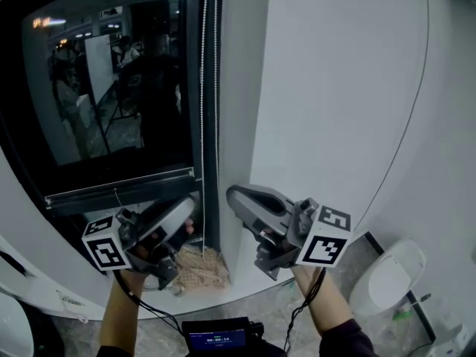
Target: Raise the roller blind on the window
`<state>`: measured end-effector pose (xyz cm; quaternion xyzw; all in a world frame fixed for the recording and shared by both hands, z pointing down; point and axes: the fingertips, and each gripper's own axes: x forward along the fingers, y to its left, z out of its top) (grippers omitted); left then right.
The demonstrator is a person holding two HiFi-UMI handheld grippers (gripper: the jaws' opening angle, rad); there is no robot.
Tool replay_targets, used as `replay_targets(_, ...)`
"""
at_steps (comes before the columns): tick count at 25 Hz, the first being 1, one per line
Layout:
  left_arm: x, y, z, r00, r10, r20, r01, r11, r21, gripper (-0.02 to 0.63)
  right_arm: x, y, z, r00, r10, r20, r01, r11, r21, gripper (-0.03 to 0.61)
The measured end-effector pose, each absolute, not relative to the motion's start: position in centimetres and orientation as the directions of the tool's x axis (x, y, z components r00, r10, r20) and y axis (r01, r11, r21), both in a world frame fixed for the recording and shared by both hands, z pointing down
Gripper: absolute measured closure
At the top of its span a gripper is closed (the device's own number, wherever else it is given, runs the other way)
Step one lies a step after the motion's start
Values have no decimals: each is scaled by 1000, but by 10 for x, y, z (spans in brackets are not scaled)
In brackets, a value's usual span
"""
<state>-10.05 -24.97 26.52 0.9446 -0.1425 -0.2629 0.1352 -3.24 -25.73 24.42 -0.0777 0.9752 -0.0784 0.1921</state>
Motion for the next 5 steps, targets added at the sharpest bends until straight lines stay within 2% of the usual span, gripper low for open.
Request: replay_targets(5,-96,-249,262,829,-326,-453,-190,-928,320,603,-33,-258,246,-919,-175,-353,-114,976,-187,571)
